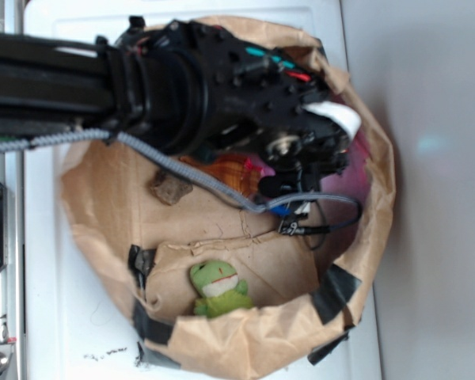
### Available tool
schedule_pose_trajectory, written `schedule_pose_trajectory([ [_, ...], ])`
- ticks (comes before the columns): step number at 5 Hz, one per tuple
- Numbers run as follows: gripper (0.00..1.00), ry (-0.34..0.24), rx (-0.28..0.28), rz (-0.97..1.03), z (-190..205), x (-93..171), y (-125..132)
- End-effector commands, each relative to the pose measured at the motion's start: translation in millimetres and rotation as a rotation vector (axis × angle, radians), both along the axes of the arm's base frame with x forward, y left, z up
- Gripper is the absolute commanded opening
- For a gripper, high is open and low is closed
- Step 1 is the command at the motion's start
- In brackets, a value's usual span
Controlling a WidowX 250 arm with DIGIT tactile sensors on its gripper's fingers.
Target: Grab the shell.
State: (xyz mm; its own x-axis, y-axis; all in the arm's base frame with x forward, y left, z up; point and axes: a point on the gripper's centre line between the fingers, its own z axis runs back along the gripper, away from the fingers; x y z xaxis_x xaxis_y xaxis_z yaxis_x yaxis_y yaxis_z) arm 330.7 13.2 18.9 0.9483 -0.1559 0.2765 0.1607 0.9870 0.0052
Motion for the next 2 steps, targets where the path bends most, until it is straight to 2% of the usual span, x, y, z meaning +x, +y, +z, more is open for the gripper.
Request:
schedule_pose_trajectory([
  [1, 1.00, -0.022, -0.016, -0.043, 15, -2, 7],
  [2, 1.00, -0.019, -0.065, -0.062, 31, -11, 12],
])
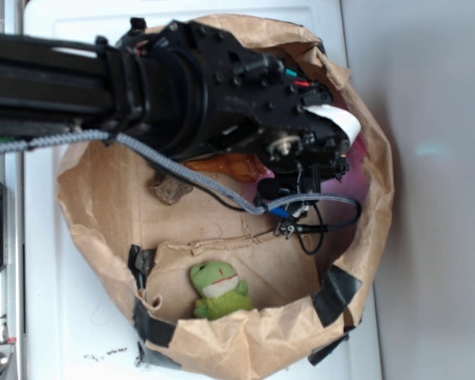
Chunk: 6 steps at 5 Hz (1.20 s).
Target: Grab the shell.
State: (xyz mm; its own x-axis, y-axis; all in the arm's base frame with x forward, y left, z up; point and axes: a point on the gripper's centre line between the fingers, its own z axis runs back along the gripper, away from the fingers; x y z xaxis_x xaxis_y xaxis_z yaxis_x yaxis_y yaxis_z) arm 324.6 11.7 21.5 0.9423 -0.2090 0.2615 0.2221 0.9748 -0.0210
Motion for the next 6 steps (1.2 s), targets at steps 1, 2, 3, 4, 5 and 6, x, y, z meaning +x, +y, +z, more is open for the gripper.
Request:
schedule_pose_trajectory([
  [1, 1.00, 0.001, -0.082, -0.024, 39, -16, 21],
  [2, 1.00, 0.039, -0.091, -0.064, 44, -31, 31],
  [3, 1.00, 0.071, -0.094, -0.090, 47, -40, 45],
  [4, 1.00, 0.101, -0.069, -0.071, 40, -39, 54],
  [5, 1.00, 0.150, -0.065, 0.074, 34, -28, 46],
  [6, 1.00, 0.173, -0.119, 0.212, 36, -33, 31],
])
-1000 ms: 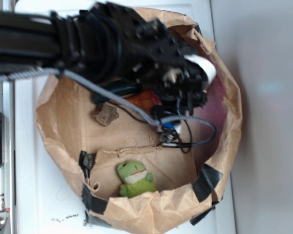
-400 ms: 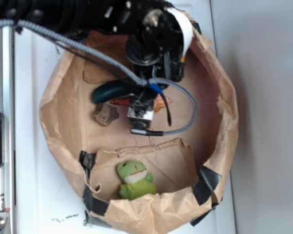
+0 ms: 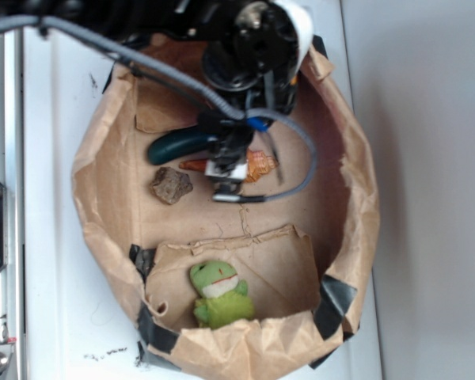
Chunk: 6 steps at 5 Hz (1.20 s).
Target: Grab the shell.
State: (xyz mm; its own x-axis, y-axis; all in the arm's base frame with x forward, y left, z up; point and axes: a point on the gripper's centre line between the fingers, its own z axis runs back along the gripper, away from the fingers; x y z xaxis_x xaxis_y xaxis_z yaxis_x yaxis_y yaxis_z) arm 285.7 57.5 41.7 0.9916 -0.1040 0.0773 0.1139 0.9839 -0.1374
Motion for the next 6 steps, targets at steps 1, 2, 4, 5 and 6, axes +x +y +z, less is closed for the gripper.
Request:
schedule_pose_trajectory([
  [1, 1.00, -0.047, -0.035, 0.079, 21, -4, -33],
  [2, 1.00, -0.107, -0.042, -0.001, 24, -9, -41],
  [4, 1.00, -0.183, -0.129, -0.217, 38, -13, -40],
  [5, 1.00, -0.199, -0.100, -0.193, 38, 1, -41],
  [6, 1.00, -0.206, -0.108, -0.155, 43, 17, -40],
])
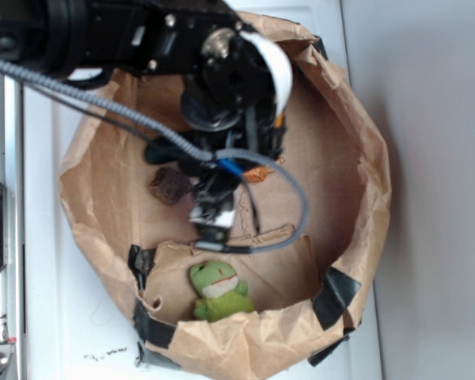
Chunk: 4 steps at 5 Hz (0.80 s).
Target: Grab the shell.
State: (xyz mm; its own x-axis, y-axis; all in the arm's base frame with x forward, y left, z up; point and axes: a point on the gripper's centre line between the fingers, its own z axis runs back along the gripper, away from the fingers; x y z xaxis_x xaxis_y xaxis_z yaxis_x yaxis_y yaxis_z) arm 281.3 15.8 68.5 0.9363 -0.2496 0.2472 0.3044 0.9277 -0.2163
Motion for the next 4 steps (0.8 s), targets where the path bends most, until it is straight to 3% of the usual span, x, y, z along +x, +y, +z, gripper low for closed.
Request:
schedule_pose_trajectory([
  [1, 1.00, -0.050, 0.011, 0.083, 13, 36, 9],
  [2, 1.00, -0.041, 0.023, 0.141, 9, 48, 17],
  [4, 1.00, -0.072, 0.088, 0.084, -15, 28, 12],
])
